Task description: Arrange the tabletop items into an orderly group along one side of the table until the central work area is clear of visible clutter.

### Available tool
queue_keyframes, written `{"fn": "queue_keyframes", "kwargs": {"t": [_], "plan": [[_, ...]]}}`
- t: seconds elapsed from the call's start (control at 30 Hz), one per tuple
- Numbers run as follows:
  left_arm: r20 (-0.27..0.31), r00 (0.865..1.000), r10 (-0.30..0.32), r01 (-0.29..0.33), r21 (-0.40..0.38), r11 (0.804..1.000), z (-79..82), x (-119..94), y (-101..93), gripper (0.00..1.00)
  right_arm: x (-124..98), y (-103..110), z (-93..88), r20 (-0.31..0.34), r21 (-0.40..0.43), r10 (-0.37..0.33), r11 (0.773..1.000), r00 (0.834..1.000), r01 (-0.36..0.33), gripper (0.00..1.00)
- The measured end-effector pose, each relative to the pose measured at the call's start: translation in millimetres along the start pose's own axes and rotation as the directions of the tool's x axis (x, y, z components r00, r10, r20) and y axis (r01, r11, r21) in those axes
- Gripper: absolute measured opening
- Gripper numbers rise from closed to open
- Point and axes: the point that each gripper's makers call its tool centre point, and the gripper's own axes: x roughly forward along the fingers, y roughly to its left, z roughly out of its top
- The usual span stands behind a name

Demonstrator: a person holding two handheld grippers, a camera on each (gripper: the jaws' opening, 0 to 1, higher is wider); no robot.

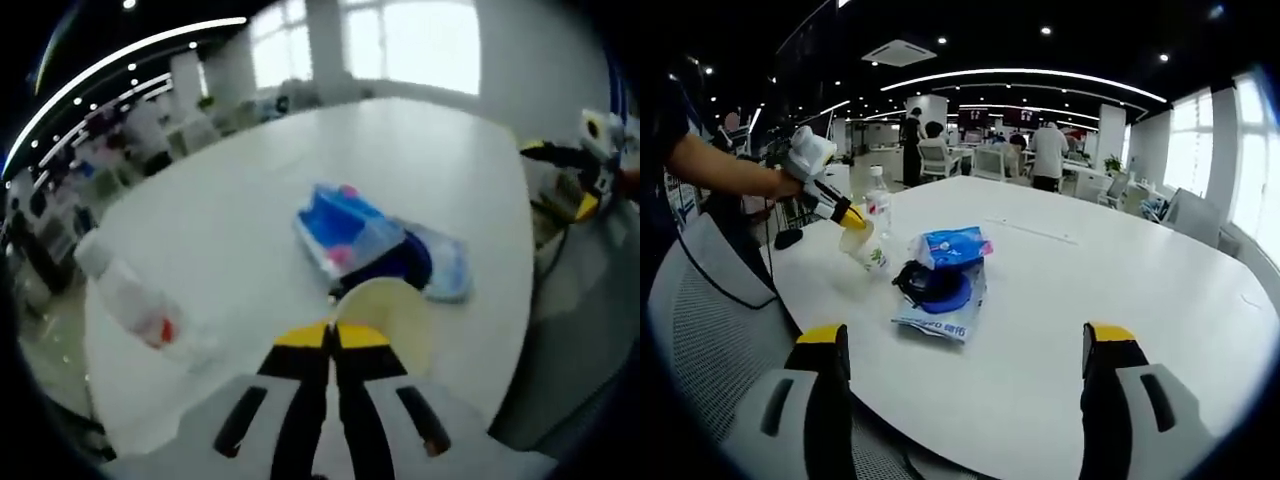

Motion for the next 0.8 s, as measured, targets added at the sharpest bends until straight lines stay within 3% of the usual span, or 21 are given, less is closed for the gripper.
{"fn": "queue_keyframes", "kwargs": {"t": [0.3,0.5,0.8], "plan": [[-0.112,0.994,-0.016,0.013,-0.027,1.000,-9.1,8,10.0,0.00,0,0,-0.7,-0.003,0.000,-0.002,1.000,1.000,0.002,0.96],[-0.196,0.979,-0.059,0.047,-0.067,0.997,-18.0,14,10.0,0.00,0,0,-1.1,-0.005,0.000,-0.003,1.000,1.000,0.003,0.96],[-0.247,0.965,-0.089,0.048,-0.168,0.985,-19.8,19,14.4,0.00,0,-1,-1.4,-0.005,0.001,-0.004,1.000,1.000,0.004,0.95]]}}
